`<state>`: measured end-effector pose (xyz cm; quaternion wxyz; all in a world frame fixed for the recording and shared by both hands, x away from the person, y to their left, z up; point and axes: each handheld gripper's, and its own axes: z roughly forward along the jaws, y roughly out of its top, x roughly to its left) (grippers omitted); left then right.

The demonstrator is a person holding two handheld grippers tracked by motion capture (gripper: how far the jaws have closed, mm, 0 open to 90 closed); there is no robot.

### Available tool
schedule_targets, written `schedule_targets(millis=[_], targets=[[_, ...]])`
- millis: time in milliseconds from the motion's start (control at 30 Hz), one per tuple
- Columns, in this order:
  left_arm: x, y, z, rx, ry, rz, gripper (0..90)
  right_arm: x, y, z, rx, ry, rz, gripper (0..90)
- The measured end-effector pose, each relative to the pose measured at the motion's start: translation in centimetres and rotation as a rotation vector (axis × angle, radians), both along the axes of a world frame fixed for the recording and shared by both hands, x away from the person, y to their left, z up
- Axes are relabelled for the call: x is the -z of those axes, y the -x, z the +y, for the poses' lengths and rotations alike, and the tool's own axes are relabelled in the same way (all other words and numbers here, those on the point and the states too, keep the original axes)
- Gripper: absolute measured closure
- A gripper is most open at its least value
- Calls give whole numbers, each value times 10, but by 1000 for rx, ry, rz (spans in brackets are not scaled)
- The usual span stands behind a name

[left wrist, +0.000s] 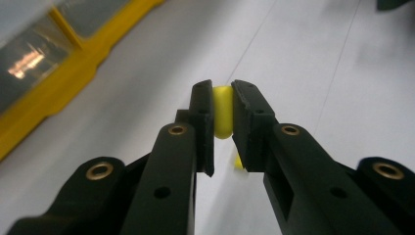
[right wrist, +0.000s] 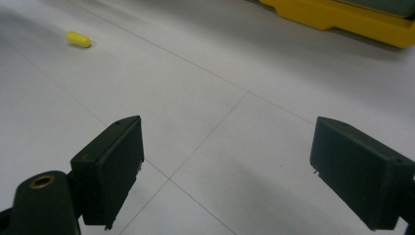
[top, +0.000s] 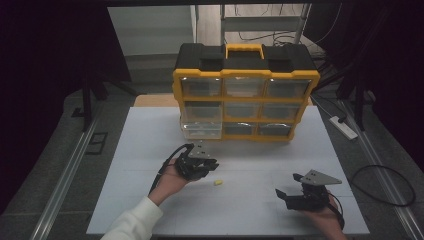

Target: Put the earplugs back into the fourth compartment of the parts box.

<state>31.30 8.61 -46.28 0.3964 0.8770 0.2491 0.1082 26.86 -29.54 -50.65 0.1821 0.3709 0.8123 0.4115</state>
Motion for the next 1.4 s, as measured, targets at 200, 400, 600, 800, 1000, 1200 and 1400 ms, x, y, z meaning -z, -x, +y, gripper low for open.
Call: schedule_targets(millis=[200, 400, 600, 800, 1000, 1200, 1400], targets=[[-20, 6, 8, -22, 96, -27, 787, 0, 0, 0, 0, 1, -1, 134], [-43, 9, 14, -29, 162, -71, 786, 0, 0, 0, 0, 3, -2, 134], [-64, 7, 18, -41, 206, -109, 785, 0, 0, 0, 0, 1, -2, 135], [-80, 5, 22, -54, 228, -139, 785, 0, 0, 0, 2, -4, -3, 134], [-93, 1, 27, -77, 237, -160, 783, 0, 0, 0, 2, -3, -3, 134], [-102, -5, 29, -95, 246, -173, 783, 0, -1, 0, 3, -2, -6, 134], [-110, -11, 31, -109, 250, -187, 782, 0, 0, -1, 6, -8, -8, 134]])
